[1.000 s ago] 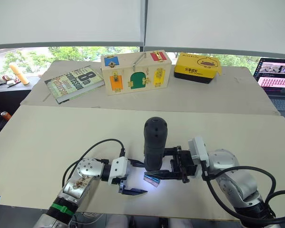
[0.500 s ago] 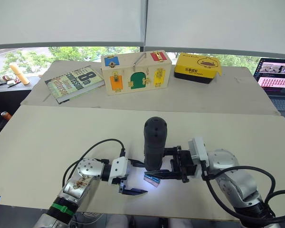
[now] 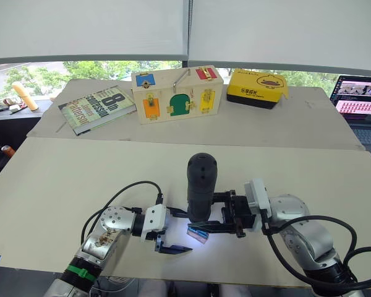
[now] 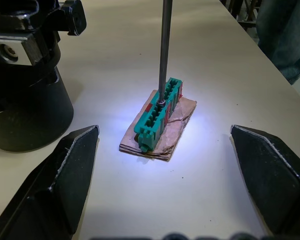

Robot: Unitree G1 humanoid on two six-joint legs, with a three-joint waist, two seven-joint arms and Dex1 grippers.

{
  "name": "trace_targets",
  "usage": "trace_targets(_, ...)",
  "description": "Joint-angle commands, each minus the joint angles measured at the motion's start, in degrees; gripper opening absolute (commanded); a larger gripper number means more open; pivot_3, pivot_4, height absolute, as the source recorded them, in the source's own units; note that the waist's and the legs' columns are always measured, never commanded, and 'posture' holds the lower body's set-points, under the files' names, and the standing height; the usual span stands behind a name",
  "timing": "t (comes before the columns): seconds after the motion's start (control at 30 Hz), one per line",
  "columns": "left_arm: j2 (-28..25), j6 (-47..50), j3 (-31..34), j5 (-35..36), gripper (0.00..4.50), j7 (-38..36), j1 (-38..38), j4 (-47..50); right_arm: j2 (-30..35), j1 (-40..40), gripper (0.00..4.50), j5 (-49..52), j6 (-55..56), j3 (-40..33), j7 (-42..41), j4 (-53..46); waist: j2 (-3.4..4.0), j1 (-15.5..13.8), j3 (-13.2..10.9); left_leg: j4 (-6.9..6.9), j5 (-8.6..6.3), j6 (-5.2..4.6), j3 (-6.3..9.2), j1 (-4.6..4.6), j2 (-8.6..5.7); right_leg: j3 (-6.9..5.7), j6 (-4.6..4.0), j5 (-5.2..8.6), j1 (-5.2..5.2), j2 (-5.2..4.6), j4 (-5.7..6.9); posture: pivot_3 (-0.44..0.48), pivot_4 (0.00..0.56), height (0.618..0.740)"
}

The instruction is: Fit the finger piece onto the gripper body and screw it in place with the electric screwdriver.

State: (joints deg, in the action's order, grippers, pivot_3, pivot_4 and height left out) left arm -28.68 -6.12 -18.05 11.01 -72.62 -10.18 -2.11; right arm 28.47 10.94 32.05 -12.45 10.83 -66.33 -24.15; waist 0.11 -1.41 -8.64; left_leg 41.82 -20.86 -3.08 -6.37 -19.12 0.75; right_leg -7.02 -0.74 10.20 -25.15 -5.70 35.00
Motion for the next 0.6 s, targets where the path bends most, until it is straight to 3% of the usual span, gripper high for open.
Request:
trace_targets(0.03, -0.08, 1.33, -1.63, -0.76, 4.45, 0.42, 1.81, -1.71, -0.29, -0.04, 1.9, 0.71, 1.45, -0.12, -0.28, -1.7, 0.0, 0.02, 0.0, 0.0, 0.0, 0.0, 0.0, 0.0, 0.0, 0.0, 0.0, 0.0, 0.0, 0.0, 0.0, 0.0, 0.15, 0.74)
trace_targets(0.6, -1.19, 3.32, 2.8, 4.45, 4.45, 0.21, 2.77, 1.62, 0.1, 2.33, 1.9, 6.41, -0.96, -3.49, 1.51, -5.5, 0.0, 0.72, -0.01, -0.01, -0.01, 0.0, 0.01, -0.04, 0.05, -0.01, -0.01, 0.0, -0.07, 0.01, 0.0, 0.0, 0.15, 0.74)
